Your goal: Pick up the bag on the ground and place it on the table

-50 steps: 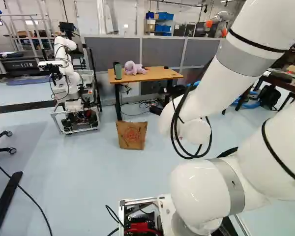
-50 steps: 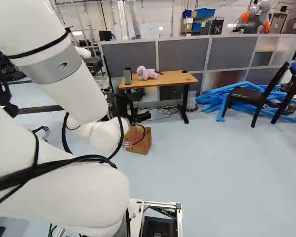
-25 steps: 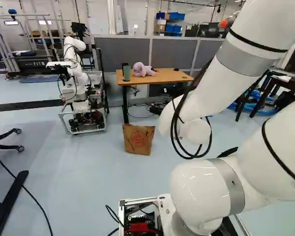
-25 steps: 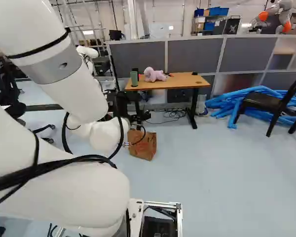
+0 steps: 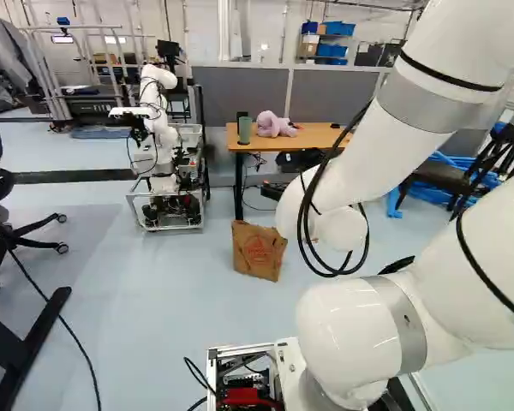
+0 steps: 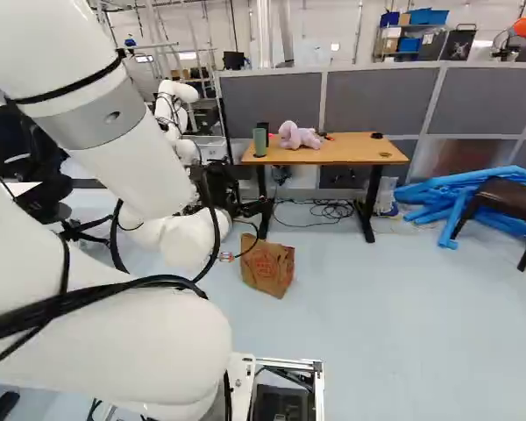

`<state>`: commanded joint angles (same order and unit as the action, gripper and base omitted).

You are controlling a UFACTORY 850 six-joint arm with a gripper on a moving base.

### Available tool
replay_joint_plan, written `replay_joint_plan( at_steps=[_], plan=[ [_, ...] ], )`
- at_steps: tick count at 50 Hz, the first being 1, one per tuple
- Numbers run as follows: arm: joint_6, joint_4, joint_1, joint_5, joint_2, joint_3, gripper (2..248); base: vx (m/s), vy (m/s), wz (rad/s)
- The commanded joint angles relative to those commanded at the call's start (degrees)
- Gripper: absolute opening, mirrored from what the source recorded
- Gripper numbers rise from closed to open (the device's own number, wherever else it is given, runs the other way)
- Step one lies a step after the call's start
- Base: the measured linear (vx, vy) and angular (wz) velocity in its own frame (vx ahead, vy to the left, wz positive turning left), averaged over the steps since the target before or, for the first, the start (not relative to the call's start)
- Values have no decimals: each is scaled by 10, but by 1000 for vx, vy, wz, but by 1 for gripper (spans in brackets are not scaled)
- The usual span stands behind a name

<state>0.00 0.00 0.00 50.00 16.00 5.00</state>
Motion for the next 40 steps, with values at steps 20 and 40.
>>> replay_joint_plan(
  at_steps=[20, 40],
  plan=[
    [0, 0, 0, 0, 0, 0, 247, 152, 46, 222],
    [0, 0, 0, 0, 0, 0, 247, 144, 5, 17]
  ],
)
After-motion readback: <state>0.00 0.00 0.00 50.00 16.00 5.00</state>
